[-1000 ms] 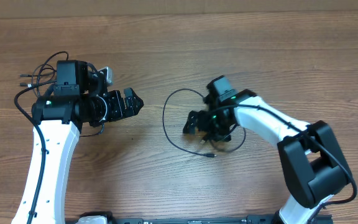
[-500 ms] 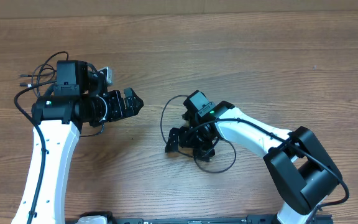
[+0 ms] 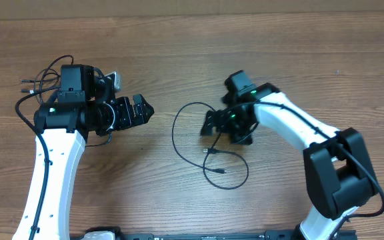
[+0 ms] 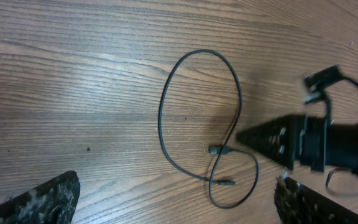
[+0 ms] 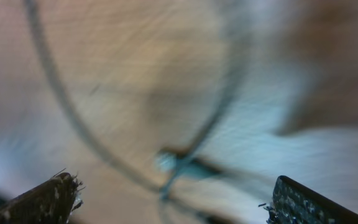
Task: Untangle cables
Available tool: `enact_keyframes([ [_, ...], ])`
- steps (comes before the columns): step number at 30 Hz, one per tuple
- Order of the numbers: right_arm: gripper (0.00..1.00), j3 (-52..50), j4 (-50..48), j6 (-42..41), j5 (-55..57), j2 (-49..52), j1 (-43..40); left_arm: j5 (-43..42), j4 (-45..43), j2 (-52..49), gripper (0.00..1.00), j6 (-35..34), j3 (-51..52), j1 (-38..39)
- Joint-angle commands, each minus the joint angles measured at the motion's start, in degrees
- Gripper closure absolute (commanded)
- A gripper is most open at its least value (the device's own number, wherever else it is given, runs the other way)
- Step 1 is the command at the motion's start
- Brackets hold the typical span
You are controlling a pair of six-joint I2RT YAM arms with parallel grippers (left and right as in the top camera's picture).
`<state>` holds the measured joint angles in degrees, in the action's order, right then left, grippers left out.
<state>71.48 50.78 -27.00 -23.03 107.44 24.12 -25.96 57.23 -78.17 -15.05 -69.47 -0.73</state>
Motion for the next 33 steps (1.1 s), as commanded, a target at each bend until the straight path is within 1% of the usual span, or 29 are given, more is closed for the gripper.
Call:
enact_keyframes([
  [1, 0.0, 0.98, -0.37, 0.52, 13.86, -0.04, -3.76, -0.46, -0.13, -0.31, 0.01, -0.39, -0.07, 0.11],
  [3, 0.0, 0.98, -0.7, 0.5, 18.75, -0.04, -6.43, -0.46, -0.13, -0.31, 0.0, -0.39, -0.07, 0.11],
  [5, 0.0, 0.98, -0.83, 0.5, 20.85, -0.04, -9.31, -0.46, -0.13, -0.31, 0.0, -0.39, -0.07, 0.11],
  [10, 0.0, 0.96, -0.98, 0.5, 21.07, -0.04, -17.59, -0.46, -0.13, -0.31, 0.01, -0.39, -0.07, 0.11],
  [15, 0.0, 0.92, -0.96, 0.5, 21.03, -0.04, -21.62, -0.46, -0.13, -0.31, 0.0, -0.39, -0.07, 0.11],
  [25, 0.0, 0.92, -1.01, 0.5, 21.05, -0.04, -22.75, -0.44, -0.37, -0.31, 0.0, -0.39, -0.07, 0.11],
  [28, 0.0, 0.92, -1.01, 0.5, 21.05, -0.04, -22.75, -0.61, -2.51, -0.31, 0.01, -3.48, -0.07, 0.13],
  [30, 0.0, 0.92, -1.03, 0.5, 21.05, -0.04, -22.75, -0.68, -1.73, -0.31, 0.01, -6.25, -0.04, 0.5],
  [33, 0.0, 0.92, -1.03, 0.5, 21.03, -0.04, -22.75, -0.68, -0.76, -0.31, 0.0, -8.37, -0.04, 2.01],
])
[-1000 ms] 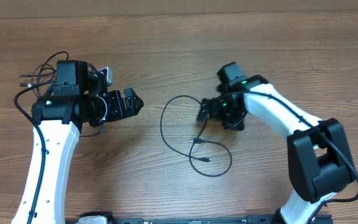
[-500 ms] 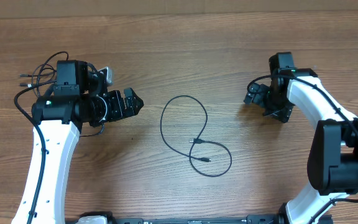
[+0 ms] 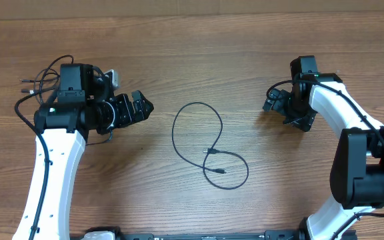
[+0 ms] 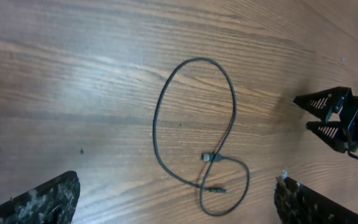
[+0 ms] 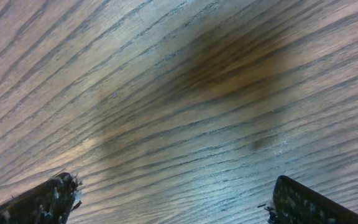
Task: Untangle cables
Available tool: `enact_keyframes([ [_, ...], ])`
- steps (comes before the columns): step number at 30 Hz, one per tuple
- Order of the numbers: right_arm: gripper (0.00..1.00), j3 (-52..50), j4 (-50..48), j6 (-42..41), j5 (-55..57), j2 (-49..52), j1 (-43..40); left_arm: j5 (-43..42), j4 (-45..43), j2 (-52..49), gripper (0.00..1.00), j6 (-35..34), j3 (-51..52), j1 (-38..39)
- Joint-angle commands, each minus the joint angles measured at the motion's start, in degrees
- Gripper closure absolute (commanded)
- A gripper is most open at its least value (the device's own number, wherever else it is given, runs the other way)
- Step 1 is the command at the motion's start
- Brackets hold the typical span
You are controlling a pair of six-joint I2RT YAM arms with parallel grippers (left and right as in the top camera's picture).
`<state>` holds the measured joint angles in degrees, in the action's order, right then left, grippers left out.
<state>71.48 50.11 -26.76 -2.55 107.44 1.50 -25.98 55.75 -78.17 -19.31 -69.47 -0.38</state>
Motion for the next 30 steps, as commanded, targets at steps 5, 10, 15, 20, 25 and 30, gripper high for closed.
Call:
enact_keyframes([
  [5, 0.0, 0.92, -0.35, 0.26, 0.57, -0.04, -0.13, -0.24, 2.34, -0.31, 0.0, -4.07, 0.0, 6.8],
  [10, 0.0, 0.92, -0.46, 0.26, 0.57, -0.04, -0.13, 5.7, 2.69, -0.39, 0.0, -7.85, 0.0, 13.81],
  [15, 0.0, 0.92, -0.52, 0.26, 0.57, -0.04, -0.13, 15.41, 2.29, -1.33, 0.01, -20.37, 0.0, 22.12],
  [20, 0.0, 0.92, -0.52, 0.26, 0.57, -0.04, -0.13, 23.32, 2.08, -4.85, 0.0, -34.07, 0.0, 31.36],
  [25, 0.0, 0.92, -0.52, 0.26, 0.57, -0.04, -0.13, 23.63, -0.22, -10.27, 0.33, -35.15, 0.0, 37.44],
  [30, 0.0, 0.92, -0.52, 0.26, 0.55, -0.04, -0.13, 23.06, -0.74, -15.91, 0.44, -35.1, 0.0, 41.0],
])
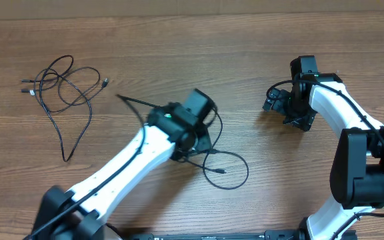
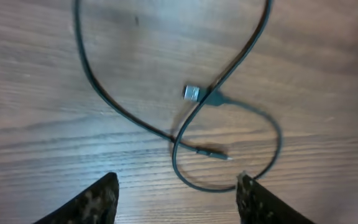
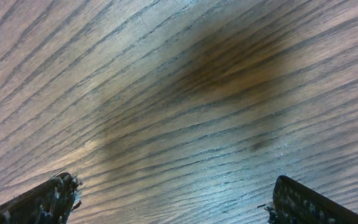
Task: Untangle cables
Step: 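Lower the left gripper onto the remaining center cable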
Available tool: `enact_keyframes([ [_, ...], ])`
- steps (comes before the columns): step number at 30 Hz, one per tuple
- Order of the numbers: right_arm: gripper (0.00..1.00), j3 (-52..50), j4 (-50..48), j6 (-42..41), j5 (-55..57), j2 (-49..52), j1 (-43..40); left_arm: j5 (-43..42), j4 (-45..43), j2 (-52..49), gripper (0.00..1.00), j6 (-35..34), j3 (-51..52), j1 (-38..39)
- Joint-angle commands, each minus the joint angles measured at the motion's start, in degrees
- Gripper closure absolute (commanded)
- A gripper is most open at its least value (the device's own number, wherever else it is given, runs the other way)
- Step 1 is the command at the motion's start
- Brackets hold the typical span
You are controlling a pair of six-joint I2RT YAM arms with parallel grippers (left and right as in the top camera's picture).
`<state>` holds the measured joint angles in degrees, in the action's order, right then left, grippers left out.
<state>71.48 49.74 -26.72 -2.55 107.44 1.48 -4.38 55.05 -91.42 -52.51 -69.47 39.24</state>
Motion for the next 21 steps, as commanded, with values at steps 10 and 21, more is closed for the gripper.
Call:
enact_keyframes([
  [10, 0.0, 0.92, -0.15, 0.22, 0.57, -0.04, -0.11, 2.21, -0.24, -10.1, 0.95, -1.09, 0.0, 1.77],
  [21, 0.0, 0.92, -0.15, 0.22, 0.57, -0.04, -0.11, -0.17, -1.73, -16.28, 0.68, 6.25, 0.0, 2.91],
])
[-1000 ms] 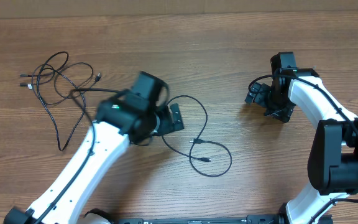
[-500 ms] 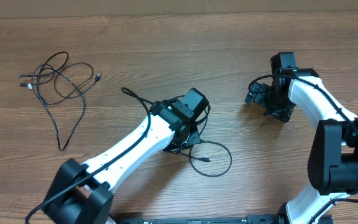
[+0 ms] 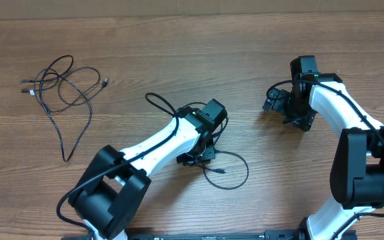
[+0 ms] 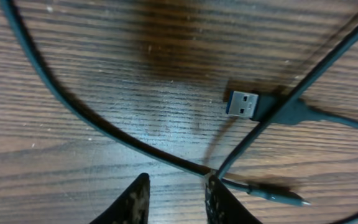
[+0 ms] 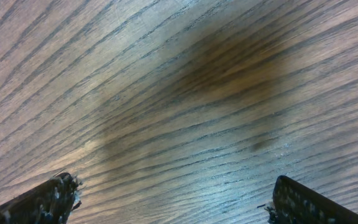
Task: Untangle cables
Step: 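Lower the left gripper onto the remaining center cable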
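Observation:
A thin black cable (image 3: 243, 162) lies looped at the table's centre, and my left gripper (image 3: 199, 152) is low over it. In the left wrist view the cable (image 4: 48, 87) crosses itself just ahead of the right fingertip (image 4: 218, 198), with its USB plug (image 4: 243, 104) beyond. My left gripper (image 4: 177, 178) is open with a narrow gap and only bare wood between the fingers. A tangled bundle of black cables (image 3: 62, 85) lies at the far left. My right gripper (image 3: 282, 107) is at the right, wide open (image 5: 174, 182) over bare wood.
The wooden table (image 3: 179, 53) carries nothing else. My left arm (image 3: 145, 150) stretches diagonally from the front edge to the centre. The right arm (image 3: 342, 123) stands along the right side.
My left gripper has come down closer to the looped cable, to the point where it crosses itself, and its fingers have narrowed. The right arm has not moved.
First my right gripper was low over the looped cable while the left arm stood at the left over the bundle. Then the right arm was back at the right, open. Then my left gripper was above the loop, the bundle uncovered, and now sits low at the crossing.

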Available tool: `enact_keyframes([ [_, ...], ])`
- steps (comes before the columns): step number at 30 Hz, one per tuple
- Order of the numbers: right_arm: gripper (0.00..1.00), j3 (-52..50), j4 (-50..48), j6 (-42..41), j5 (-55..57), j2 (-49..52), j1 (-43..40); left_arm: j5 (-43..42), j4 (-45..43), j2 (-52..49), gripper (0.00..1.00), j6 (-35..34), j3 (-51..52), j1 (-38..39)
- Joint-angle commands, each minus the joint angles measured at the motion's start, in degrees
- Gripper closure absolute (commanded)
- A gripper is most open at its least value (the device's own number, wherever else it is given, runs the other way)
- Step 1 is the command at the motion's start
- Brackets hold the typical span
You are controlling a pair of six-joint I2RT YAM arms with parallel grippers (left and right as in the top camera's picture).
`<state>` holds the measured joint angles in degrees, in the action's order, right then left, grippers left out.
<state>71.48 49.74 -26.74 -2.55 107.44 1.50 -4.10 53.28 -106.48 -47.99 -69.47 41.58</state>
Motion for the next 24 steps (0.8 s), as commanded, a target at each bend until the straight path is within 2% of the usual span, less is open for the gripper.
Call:
enact_keyframes([
  [1, 0.0, 0.92, -0.15, 0.24, 0.57, -0.04, -0.13, -0.44, 0.07, -1.31, 0.69, 1.73, 0.0, 0.59],
  [13, 0.0, 0.92, -0.15, 0.24, 0.57, -0.04, -0.13, -0.61, 0.72, -1.42, 0.74, 1.73, 0.0, 0.9],
  [15, 0.0, 0.92, -0.15, 0.24, 0.57, -0.04, -0.13, -0.17, 0.87, -1.42, 0.79, 1.75, 0.0, 0.92],
  [24, 0.0, 0.92, -0.15, 0.24, 0.57, -0.04, -0.13, -0.17, -1.09, -1.42, 0.81, 1.75, 0.0, 1.2],
])
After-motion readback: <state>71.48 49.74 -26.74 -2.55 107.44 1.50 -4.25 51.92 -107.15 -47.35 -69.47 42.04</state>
